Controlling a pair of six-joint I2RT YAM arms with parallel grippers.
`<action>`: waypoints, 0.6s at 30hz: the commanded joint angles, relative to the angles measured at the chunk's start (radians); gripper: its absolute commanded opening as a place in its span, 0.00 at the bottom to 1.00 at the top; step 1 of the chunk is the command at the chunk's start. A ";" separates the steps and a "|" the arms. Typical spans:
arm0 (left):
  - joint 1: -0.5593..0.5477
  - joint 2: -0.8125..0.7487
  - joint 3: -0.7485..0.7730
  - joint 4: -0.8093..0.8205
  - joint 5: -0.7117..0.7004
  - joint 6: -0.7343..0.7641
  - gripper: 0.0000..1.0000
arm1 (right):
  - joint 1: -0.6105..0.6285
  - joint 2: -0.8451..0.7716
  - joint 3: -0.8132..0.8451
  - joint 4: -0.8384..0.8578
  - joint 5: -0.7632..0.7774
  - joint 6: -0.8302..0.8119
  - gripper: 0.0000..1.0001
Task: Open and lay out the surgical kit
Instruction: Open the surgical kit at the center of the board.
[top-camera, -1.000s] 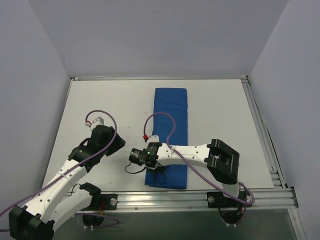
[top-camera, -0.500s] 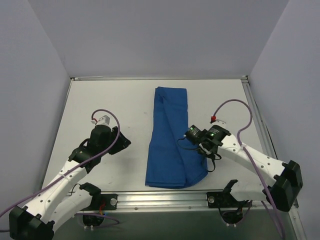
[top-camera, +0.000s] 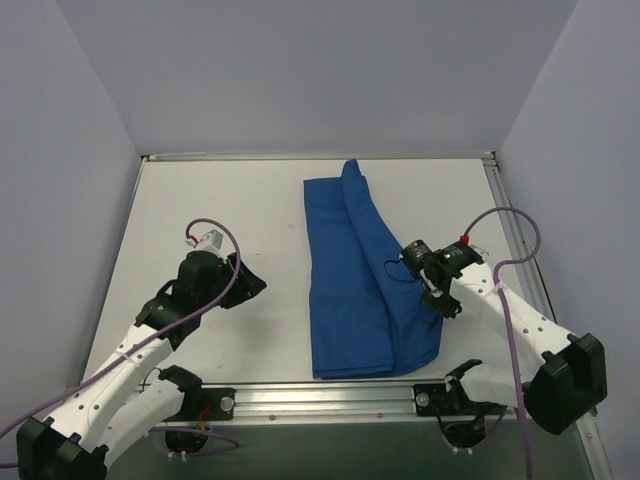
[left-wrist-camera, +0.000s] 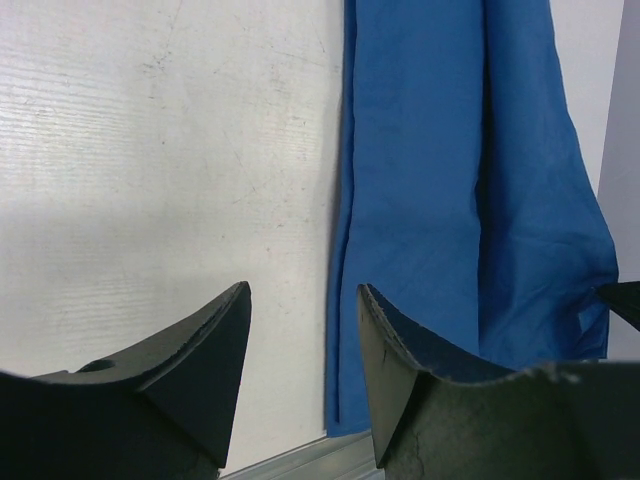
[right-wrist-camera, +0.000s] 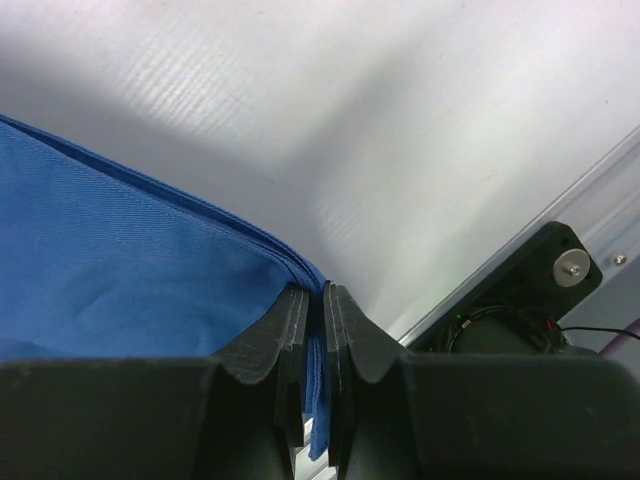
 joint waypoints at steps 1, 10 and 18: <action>0.004 -0.018 0.000 0.038 0.012 0.016 0.55 | -0.024 0.070 0.002 -0.097 0.011 0.004 0.00; 0.004 -0.019 -0.003 0.042 0.021 0.014 0.56 | -0.320 0.084 0.038 -0.101 0.020 -0.092 0.00; -0.025 0.008 0.012 0.079 0.034 0.010 0.55 | -0.606 0.207 0.016 0.053 0.017 -0.307 0.00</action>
